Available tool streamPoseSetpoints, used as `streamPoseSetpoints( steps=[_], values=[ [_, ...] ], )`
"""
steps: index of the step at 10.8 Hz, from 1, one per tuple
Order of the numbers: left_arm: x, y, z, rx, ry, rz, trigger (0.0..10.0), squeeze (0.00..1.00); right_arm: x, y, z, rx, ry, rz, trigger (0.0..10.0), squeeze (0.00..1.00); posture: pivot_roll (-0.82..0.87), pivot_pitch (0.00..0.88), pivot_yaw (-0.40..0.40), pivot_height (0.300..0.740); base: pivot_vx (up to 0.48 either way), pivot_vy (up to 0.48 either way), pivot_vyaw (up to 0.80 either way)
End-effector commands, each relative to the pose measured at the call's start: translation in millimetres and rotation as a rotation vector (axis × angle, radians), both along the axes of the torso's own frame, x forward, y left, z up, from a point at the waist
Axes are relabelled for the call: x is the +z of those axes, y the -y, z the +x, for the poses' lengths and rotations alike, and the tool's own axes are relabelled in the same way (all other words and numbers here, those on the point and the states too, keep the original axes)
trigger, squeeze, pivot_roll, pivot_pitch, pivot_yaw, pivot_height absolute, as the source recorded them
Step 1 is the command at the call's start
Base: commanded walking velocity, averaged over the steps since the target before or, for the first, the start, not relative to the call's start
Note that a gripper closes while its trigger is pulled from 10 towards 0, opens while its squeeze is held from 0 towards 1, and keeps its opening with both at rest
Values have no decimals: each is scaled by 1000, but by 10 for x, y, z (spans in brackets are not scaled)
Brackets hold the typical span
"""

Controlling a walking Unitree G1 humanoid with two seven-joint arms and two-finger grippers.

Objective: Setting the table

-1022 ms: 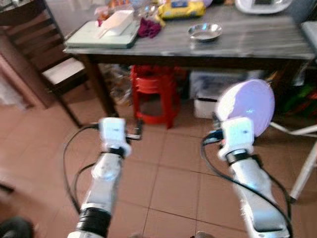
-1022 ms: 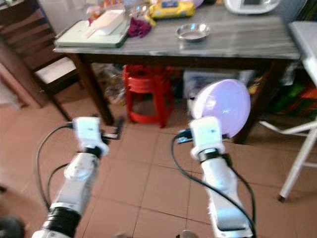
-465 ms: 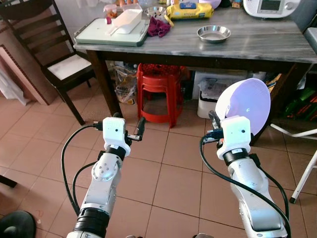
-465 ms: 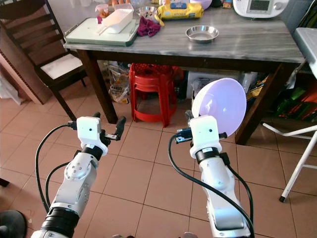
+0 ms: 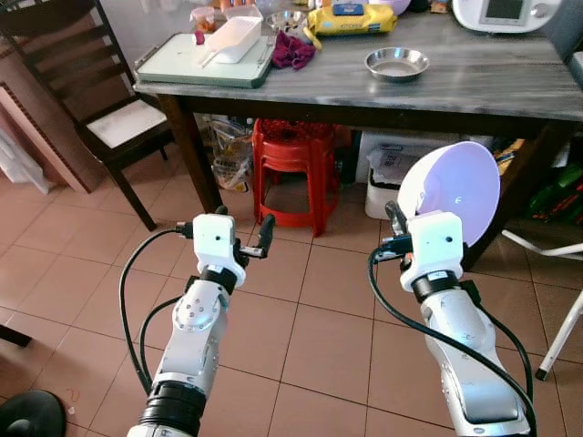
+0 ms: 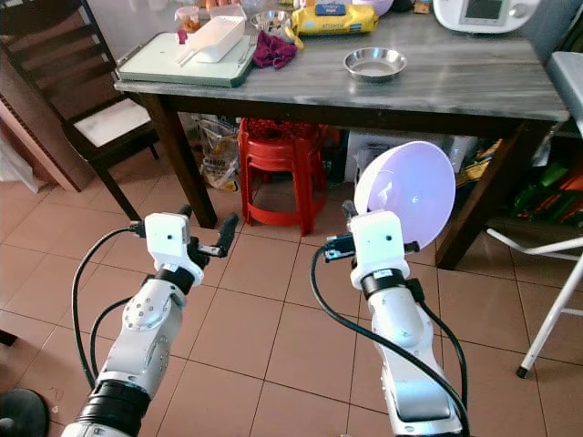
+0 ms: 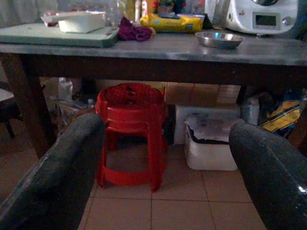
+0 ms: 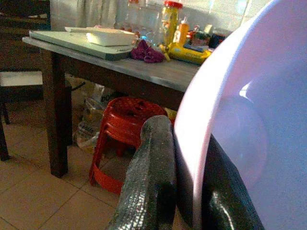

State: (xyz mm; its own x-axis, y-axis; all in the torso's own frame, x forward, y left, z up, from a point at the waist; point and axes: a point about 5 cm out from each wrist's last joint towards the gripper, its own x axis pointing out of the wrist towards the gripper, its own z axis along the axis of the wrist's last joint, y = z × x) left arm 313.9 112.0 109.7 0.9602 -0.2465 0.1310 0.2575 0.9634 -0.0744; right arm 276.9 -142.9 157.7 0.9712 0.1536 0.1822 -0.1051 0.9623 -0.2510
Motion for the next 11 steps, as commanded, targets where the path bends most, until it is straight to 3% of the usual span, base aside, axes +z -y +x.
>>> streamPoseSetpoints(
  steps=[1, 6, 11],
  values=[
    [39, -18, 20, 0, 11, 3, 10000, 0, 33, -7, 13, 1, 14, 3, 10000, 0, -177, 79, 77, 740, 390, 0, 0],
    [31, -3, 10, -10, 8, -5, 10000, 0, 41, -16, 25, 7, 17, 5, 10000, 0, -175, 76, 73, 740, 401, 0, 0],
    [30, 41, 12, -34, 2, -8, 10000, 0, 31, -9, -1, -6, 11, 8, 10000, 0, -192, 89, 85, 740, 402, 0, -579]
  ],
)
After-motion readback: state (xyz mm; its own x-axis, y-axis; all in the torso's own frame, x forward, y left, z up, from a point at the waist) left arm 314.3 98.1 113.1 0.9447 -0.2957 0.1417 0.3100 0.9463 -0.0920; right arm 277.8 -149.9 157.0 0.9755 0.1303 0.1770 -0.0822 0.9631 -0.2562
